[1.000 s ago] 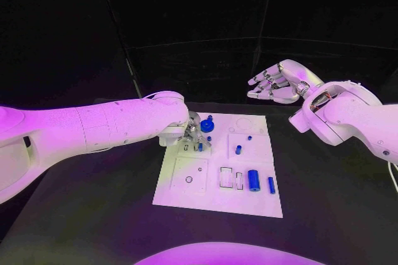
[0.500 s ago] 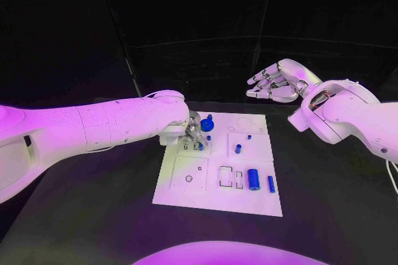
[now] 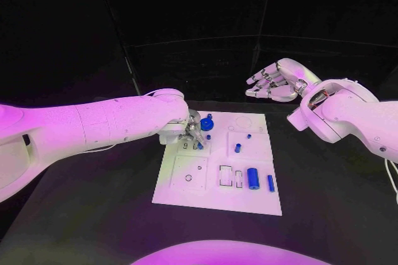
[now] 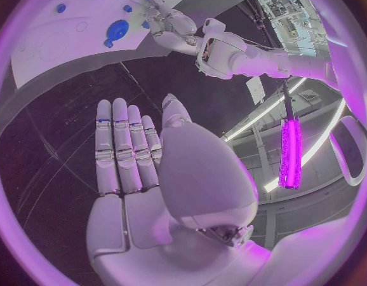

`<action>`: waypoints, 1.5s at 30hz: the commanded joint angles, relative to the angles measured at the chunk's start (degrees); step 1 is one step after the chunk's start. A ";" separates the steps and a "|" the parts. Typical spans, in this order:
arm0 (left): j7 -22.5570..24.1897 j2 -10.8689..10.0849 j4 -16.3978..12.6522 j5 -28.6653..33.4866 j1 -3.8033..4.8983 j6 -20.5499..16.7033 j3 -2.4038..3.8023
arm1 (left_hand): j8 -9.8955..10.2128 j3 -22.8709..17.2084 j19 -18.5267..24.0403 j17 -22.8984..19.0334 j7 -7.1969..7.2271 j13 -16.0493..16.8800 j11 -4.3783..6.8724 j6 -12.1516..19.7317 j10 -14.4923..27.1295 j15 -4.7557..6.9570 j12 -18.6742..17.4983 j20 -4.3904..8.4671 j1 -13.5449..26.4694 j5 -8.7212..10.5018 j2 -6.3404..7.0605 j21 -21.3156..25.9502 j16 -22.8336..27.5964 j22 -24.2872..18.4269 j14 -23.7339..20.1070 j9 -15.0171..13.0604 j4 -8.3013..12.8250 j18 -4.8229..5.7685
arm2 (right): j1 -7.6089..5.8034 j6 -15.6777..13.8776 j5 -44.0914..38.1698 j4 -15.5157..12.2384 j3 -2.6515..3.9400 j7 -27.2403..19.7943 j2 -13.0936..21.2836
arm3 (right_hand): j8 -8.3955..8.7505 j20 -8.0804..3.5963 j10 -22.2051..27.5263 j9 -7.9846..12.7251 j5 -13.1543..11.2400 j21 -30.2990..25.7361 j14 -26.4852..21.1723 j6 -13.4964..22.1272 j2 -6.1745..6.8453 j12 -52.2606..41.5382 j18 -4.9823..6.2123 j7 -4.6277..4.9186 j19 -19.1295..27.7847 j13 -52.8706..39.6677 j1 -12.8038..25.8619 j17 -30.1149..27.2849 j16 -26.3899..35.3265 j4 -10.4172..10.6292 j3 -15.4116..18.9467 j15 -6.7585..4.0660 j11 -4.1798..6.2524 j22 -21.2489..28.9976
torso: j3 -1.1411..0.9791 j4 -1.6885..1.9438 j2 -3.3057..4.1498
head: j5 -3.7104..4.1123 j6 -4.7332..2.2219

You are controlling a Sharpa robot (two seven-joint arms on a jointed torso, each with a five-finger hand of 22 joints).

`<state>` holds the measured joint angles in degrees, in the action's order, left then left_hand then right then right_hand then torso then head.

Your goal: Assemble the parts on the task board

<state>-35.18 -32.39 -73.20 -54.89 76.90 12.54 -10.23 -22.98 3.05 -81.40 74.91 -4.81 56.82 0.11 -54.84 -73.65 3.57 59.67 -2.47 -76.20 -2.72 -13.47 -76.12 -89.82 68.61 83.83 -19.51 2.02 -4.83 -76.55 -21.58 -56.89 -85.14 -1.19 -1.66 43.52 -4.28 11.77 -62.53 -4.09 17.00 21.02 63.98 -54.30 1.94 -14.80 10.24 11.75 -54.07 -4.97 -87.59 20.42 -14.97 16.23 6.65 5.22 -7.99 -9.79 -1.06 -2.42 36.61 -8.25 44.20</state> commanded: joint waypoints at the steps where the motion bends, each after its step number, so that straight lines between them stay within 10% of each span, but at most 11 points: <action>1: 0.64 -0.52 -0.33 1.50 -0.08 -0.43 -0.08 | -0.68 -11.45 0.26 15.09 0.00 -0.31 -0.17 0.26 0.02 -0.24 -0.37 -0.26 1.58 -0.57 0.61 -0.25 -0.18 0.12 6.17 -0.58 9.25 0.40 | -0.12 0.30 0.35 0.05 0.03 -0.19 -0.07 | -0.06 0.13 0.36 -0.06 0.06 -0.28 -0.17 -0.07 -0.60 -0.25 0.17 0.31 -0.43 0.09 -0.08 -0.09 0.31 0.01 0.19 0.07 -0.16 0.05 | 0.01 0.07 0.01 | 0.11 0.02; 12: 3.21 -3.88 -3.05 4.28 -0.07 -5.79 -0.06 | -4.89 -35.53 0.25 15.09 0.02 -0.18 -0.22 1.35 -1.25 -0.24 0.01 -0.50 14.63 -3.75 8.03 -0.39 -0.18 0.80 6.17 -4.16 11.87 0.39 | -0.11 0.39 0.61 0.35 0.02 -0.32 -0.09 | -0.09 0.15 0.43 -0.07 0.07 -0.40 -0.24 -0.09 -0.72 -0.28 0.17 0.38 -0.43 0.13 -0.05 -0.14 0.29 0.04 0.23 0.09 -0.21 0.12 | -0.01 0.13 0.06 | -0.06 -0.14; 26: 5.43 -8.29 -7.20 5.17 -0.49 -13.73 -0.11 | -6.38 -39.30 -0.12 15.09 0.34 0.43 -0.02 1.69 -1.94 -0.02 0.75 -0.33 15.55 -3.88 10.01 -0.81 -0.18 1.54 6.17 -5.46 11.07 0.52 | -0.10 0.43 1.11 0.66 0.01 -0.55 0.00 | -0.11 0.19 0.55 -0.08 0.21 -0.59 -0.36 -0.08 -0.89 -0.32 0.17 0.46 -0.44 0.19 0.06 -0.21 0.25 0.12 0.31 0.14 -0.29 0.22 | -0.03 0.08 0.01 | -0.38 -0.05; 45: 8.39 -8.33 -8.22 -4.94 -3.78 -20.08 -0.14 | -7.10 -40.68 -0.33 15.09 0.42 0.19 0.08 1.77 -2.03 0.07 0.59 -0.23 15.30 -4.41 11.17 -1.07 -0.18 1.96 6.17 -6.06 10.86 0.60 | -0.08 0.63 2.06 0.78 0.00 -0.92 -0.02 | -0.11 0.25 0.71 -0.07 0.36 -0.84 -0.52 -0.03 -1.11 -0.39 0.17 0.54 -0.47 0.26 0.28 -0.30 0.20 0.20 0.46 0.22 -0.37 0.35 | -0.03 0.02 0.08 | -0.39 -0.02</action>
<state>-28.37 -40.78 -81.31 -56.27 73.08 -5.18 -10.39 -29.80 -28.26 -81.32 74.91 -4.61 57.10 -0.31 -53.41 -74.96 3.45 60.31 -2.55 -60.39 -6.88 -2.32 -76.83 -89.82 70.49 83.94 -25.48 3.89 -4.83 -76.52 -21.24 -55.50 -84.25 -1.22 -1.87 43.55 -4.28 11.97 -62.13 -4.10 17.00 20.48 63.77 -54.30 1.17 -14.80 10.24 11.75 -54.27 -4.76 -87.31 20.17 -14.97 16.36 6.77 5.43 -8.40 -9.49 -1.10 -2.48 36.65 -8.69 44.21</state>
